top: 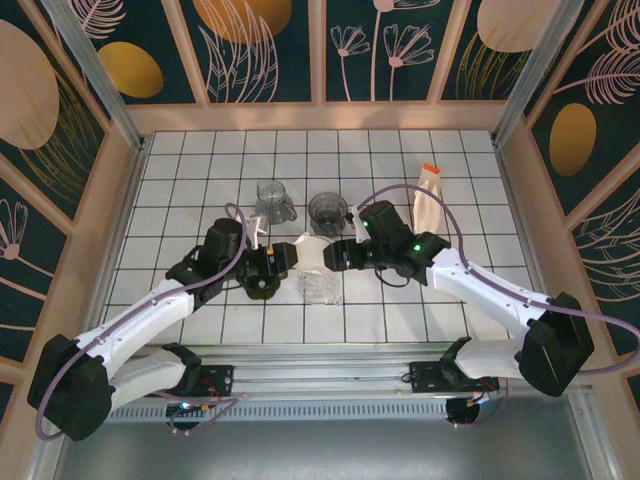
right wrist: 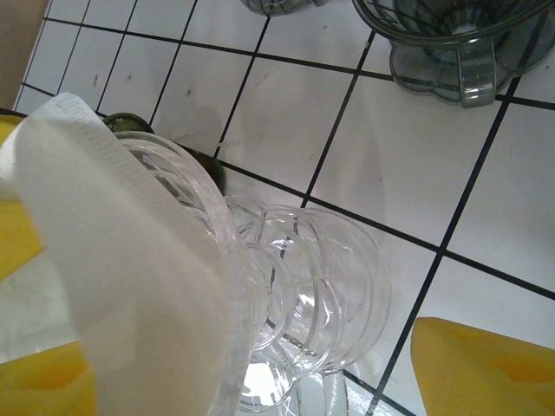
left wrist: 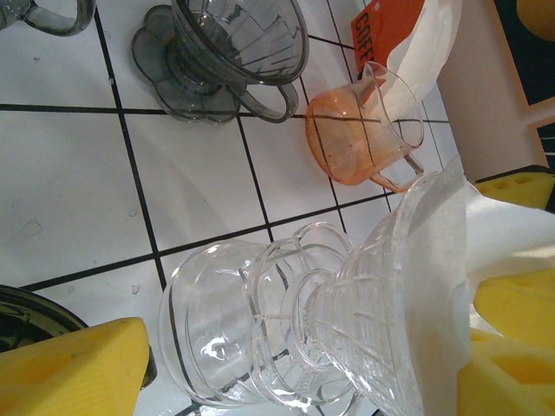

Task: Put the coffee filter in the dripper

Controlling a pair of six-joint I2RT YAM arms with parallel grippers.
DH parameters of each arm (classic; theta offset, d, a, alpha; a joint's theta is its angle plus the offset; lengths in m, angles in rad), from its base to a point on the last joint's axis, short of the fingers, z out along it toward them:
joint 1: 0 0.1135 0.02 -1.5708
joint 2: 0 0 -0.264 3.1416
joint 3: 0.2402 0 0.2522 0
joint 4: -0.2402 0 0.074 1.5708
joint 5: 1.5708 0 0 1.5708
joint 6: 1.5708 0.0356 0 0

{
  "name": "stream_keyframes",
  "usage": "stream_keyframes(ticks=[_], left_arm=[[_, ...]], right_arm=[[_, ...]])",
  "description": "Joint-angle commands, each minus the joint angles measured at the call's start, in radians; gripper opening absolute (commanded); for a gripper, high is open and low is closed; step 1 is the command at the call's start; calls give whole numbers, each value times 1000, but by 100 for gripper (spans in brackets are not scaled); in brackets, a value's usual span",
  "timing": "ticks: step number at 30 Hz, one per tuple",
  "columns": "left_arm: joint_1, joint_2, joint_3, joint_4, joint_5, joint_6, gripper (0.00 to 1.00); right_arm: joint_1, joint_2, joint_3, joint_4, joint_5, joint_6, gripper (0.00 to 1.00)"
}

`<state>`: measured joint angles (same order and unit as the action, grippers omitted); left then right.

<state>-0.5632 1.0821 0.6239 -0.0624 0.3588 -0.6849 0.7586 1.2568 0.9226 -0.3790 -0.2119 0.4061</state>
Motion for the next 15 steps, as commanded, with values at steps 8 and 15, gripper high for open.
stream_keyframes(ticks=[8,15], left_arm=[[-4,-13,-6,-4,-18,-8,82],[-4,-14,-10,-5,-20,-9,83]], right_arm=[[-45,11,71,58,-43,11,76],[-50,23,39,67,-36,23,72]])
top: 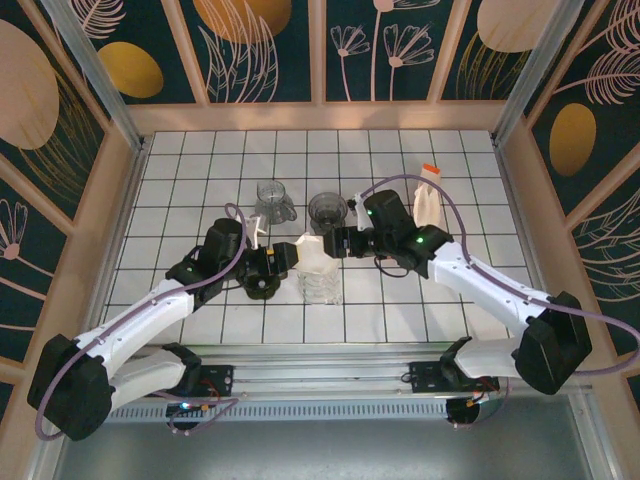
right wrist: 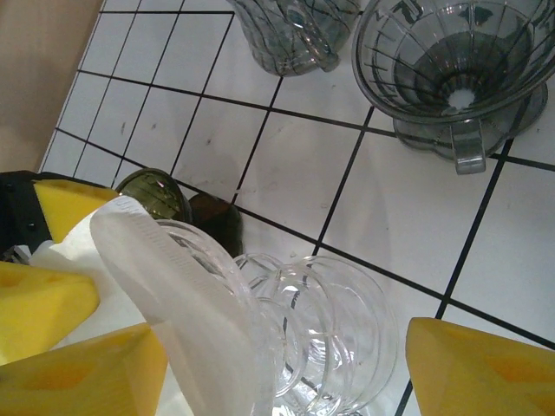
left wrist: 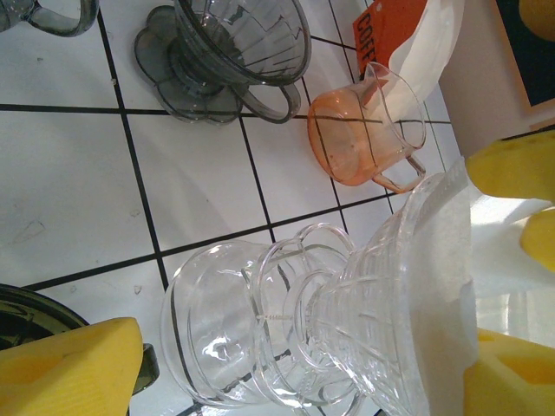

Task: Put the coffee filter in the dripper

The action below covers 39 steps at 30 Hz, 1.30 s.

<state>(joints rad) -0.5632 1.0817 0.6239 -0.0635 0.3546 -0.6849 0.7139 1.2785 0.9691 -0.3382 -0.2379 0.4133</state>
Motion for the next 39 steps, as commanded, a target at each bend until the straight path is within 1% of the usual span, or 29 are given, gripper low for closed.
stream_keyframes(ticks=[1,5,10,15,19,26,32,39], left_arm=[[-4,-11,-10,-3,-16,-8,83],[-4,-14,-14,-2,-17,-8,83],[-4,-19,-20,-2,-20,-11,84],[-4,-22,-21,-2,-22,-10,84],[-4,-25,-23,-1,-24,-10,84],[-4,-30,-21,1,-29,-11,84],[-4,-34,-18,-6,-29,-12,84],[-4,-63,-2,-26,-29,-18,88]], right_arm=[[-5,1,-13,24,-4,20,72],[-5,0,-27,15,20,30,71],[-3,-7,-15,22,17,25,71],[24,-51,13,31,11,9,75],[42,-77,-5,14,10,20,75],[50,-102,-91,43,24,53,73],[52,-93,-100,50,44,56,71],[55,-90,-106,45,61,64,69]])
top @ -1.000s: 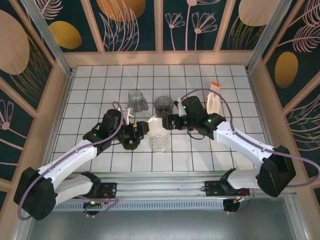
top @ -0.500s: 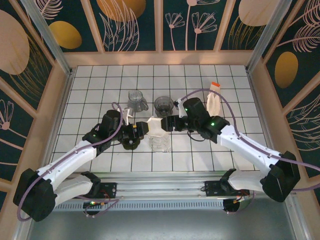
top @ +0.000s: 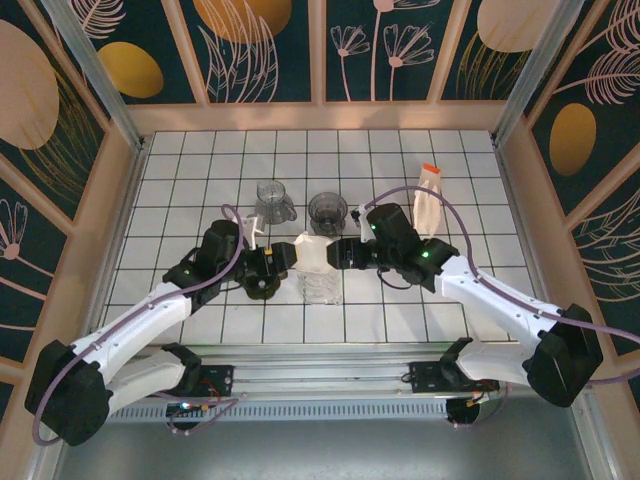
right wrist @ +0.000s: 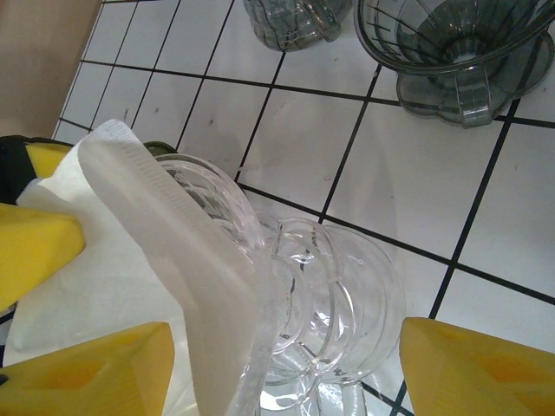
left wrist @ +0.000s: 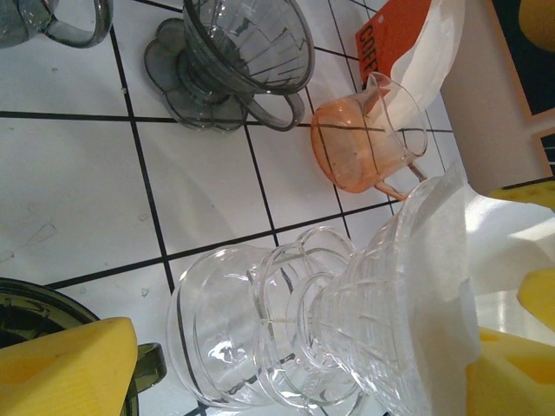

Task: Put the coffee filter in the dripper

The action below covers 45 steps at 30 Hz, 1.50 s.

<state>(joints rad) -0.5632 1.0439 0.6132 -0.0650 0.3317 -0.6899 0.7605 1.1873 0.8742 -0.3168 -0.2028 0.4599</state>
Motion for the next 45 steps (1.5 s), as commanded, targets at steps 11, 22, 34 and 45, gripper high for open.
stream_keyframes(ticks=[11,22,34,45], left_arm=[[-4,-6,-19,-2,6,-22,86],[-4,-4,-22,26,30,-29,91],[-4,-50,2,13,34,-37,83],[-4,-20,-16,21,43,-34,77]], right_arm=[[13,17,-20,14,61,29,69],[26,51,-19,0,88,25,68],[30,57,-1,-12,95,19,68],[31,39,14,9,95,13,73]])
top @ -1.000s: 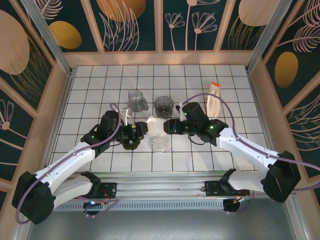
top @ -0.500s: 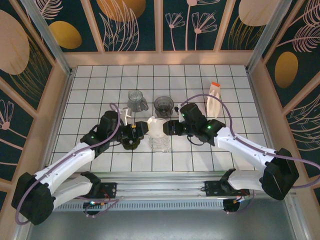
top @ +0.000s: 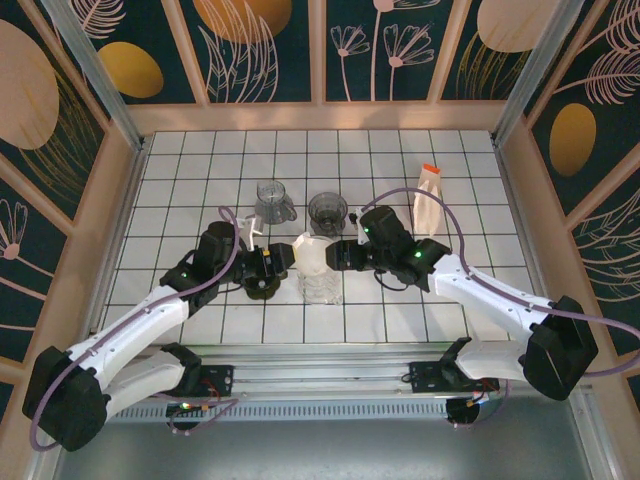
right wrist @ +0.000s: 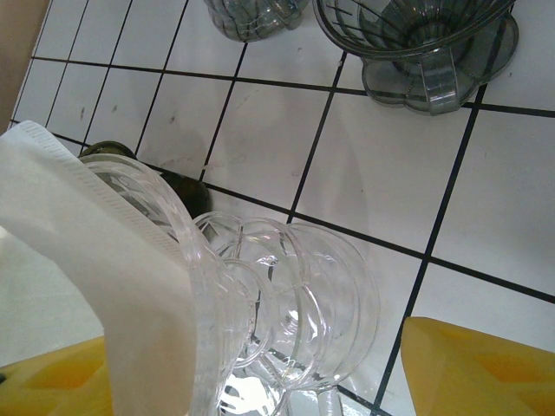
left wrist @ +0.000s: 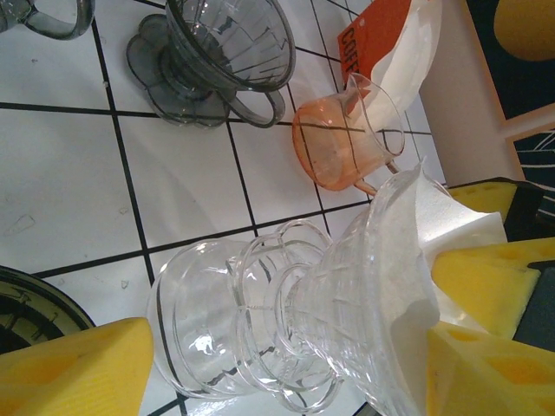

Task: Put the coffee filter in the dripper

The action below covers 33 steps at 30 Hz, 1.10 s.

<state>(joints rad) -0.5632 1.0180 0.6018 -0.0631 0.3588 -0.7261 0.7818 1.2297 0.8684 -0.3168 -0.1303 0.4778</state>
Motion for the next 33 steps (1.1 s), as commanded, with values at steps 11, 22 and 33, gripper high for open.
stream_keyframes(ticks=[11,22,33], left_arm=[[-4,8,-8,19,11,4,78],[-4,5,-10,20,11,3,79],[-4,13,-11,17,10,10,80]], right_arm=[[8,-20,74,73,15,-70,78],[8,106,170,28,-23,-146,80],[8,146,150,12,58,-70,73]])
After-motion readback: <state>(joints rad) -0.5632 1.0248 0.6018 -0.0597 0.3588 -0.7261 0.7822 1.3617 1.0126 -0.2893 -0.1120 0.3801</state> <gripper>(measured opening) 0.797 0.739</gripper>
